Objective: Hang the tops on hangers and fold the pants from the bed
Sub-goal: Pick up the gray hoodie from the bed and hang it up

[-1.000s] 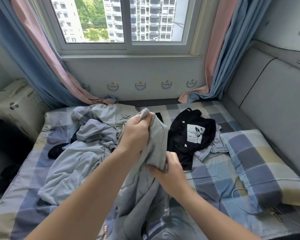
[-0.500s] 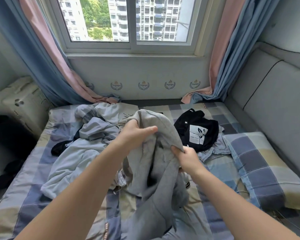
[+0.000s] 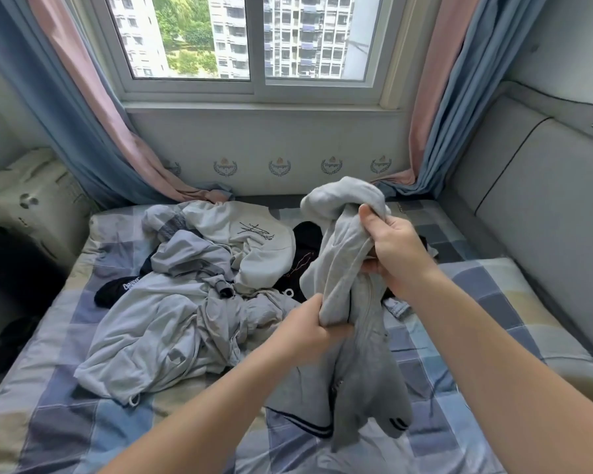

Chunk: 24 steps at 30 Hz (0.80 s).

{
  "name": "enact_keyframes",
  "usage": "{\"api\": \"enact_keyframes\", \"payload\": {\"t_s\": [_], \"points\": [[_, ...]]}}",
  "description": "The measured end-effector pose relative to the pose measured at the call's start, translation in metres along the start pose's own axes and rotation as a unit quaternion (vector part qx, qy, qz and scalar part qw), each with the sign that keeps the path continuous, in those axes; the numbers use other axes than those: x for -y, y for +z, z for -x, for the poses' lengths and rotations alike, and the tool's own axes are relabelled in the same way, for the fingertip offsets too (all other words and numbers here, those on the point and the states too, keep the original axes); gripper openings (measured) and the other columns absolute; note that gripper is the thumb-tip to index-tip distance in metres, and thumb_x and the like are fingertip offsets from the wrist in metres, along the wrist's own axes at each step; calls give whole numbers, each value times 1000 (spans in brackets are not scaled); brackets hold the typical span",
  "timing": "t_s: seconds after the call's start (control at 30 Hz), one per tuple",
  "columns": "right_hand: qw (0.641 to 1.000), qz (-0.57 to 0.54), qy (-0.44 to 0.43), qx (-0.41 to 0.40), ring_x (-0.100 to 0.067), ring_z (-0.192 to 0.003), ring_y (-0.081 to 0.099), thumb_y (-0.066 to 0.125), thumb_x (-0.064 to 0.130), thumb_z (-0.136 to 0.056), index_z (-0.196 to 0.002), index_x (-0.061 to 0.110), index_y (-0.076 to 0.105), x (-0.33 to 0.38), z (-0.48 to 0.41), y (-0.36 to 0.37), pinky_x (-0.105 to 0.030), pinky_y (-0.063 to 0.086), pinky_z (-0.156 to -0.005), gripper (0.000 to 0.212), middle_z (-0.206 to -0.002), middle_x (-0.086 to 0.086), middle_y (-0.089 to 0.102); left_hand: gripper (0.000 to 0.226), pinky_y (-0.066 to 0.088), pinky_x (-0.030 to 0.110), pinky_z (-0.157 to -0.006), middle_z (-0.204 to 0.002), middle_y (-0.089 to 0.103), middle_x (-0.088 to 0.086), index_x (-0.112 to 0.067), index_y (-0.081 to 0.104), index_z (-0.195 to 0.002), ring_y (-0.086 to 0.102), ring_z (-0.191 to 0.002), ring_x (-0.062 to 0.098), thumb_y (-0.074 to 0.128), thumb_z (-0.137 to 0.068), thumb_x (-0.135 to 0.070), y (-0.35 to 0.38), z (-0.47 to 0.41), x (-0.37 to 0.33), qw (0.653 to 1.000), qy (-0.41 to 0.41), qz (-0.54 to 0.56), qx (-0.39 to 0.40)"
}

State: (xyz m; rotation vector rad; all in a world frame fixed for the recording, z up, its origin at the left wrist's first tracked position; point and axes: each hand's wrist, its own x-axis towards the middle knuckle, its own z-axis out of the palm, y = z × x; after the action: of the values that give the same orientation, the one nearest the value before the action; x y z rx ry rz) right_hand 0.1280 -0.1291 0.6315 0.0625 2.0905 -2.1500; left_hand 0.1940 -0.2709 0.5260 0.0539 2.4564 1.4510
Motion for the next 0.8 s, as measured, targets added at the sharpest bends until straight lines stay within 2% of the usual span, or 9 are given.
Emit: {"api": "enact_keyframes", "payload": {"t_s": [0.1,0.2,0.33,0.4,0.5,0.63,0.7,0.73,0.8], "points": [[999,-40,-15,0,-21,-68,74,56,33,-102,-94,7,69,4,2,-3,-31,57,-53,30,-75,-7,74,30,35,33,-60,-61,47,-12,-18,47,-69,41,-58,9,61,-94,-28,-8,-8,1,993,59,49,-92],[999,-14,-24,16,-13,-66,69,57,26,-103,-96,9,68,-6,7,-12,-25,55,-53,21,-78,-5,73,28,38,27,-61,-62,53,-17,-10,55,-72,46,-61,1,59,-99,-15,-28,-15,0,981,81,94,-150],[995,72,-62,41,-11,-94,67,64,16,-98,-108,18,65,-32,16,-24,-22,56,-74,10,-110,-4,71,27,46,11,-65,-70,67,-22,-19,65,-79,59,-69,-9,55,-100,-5,-53,-17,-8,961,87,170,-198],[982,158,-86,52,-3,-109,60,71,29,-91,-111,27,62,-48,23,-24,-15,48,-85,22,-117,6,65,23,54,21,-73,-83,73,-11,-17,72,-90,65,-82,2,54,-99,-5,-59,-19,-15,955,85,202,-199],[972,208,-59,95,4,-120,49,72,54,-74,-119,35,55,-72,37,-19,-8,41,-86,52,-126,12,56,27,53,30,-72,-80,71,-2,-17,72,-85,64,-78,11,53,-98,-4,-57,-18,-29,956,96,203,-188],[960,249,10,130,-7,-140,31,80,69,-54,-152,31,28,-109,52,-5,-35,35,-116,117,-148,10,32,32,54,36,-76,-79,68,8,-15,69,-75,63,-78,18,53,-101,-9,-52,-11,-47,947,74,251,-185],[957,266,33,107,-12,-143,26,83,64,-49,-156,32,21,-120,53,3,-43,33,-118,127,-152,9,27,26,50,40,-76,-81,62,13,-7,64,-79,58,-79,23,53,-102,-14,-55,-11,-53,943,55,276,-178],[959,265,31,97,-12,-140,30,84,61,-51,-153,34,26,-124,53,6,-41,35,-115,121,-149,10,32,24,47,42,-75,-82,59,15,-4,62,-83,55,-80,25,54,-102,-16,-55,-11,-56,942,48,286,-171],[966,244,3,83,-10,-128,45,84,48,-66,-134,40,47,-129,46,10,-29,44,-102,77,-129,15,51,24,44,41,-73,-82,55,15,-3,60,-85,51,-80,25,54,-102,-17,-56,-10,-63,939,37,300,-167]]}}
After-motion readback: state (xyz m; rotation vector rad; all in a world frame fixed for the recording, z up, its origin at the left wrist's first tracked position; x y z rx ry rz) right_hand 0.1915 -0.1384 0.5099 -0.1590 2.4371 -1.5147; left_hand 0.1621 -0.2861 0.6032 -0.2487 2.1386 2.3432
